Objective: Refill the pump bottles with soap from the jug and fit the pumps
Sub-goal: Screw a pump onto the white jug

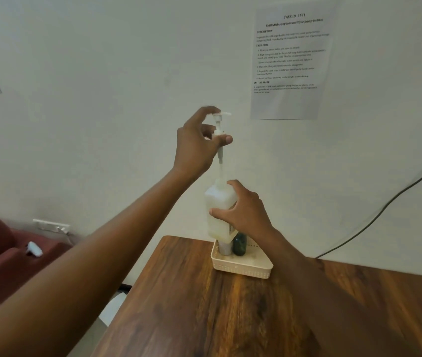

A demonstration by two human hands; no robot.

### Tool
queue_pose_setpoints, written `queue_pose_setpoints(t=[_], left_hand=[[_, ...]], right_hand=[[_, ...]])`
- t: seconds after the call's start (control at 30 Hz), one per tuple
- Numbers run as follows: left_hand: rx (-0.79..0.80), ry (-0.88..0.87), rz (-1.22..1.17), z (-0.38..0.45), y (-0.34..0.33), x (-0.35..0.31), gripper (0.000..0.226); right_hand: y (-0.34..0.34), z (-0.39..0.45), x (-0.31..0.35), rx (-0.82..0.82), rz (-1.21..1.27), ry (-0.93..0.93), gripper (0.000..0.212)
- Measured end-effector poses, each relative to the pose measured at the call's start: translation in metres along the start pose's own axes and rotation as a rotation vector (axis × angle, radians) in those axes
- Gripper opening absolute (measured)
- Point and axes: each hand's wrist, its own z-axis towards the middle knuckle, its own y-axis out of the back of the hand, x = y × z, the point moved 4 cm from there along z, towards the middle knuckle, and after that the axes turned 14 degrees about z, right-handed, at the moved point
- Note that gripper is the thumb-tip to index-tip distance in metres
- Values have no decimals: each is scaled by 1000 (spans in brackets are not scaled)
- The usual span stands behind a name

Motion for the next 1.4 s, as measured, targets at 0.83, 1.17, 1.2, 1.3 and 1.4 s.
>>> queue_pose_setpoints(t=[0.83,1.17,1.2,1.3,1.4], left_hand=[[72,-16,-25,-29,-39,31,50],[193,-1,-161,-17,-43,24,54],[225,-2,-185,-17,-43,22,56],[268,4,-255,-17,-43,21,46],[192,36,-223,-17,-45,20,25]], right_hand=[[29,23,19,-105,-60,17,84],[50,28,21,-107,-54,31,83],[51,27,21,-106,-51,31,83],[55,28,23,-105,-44,32,80],[60,30,28,-116,-38,41,78]])
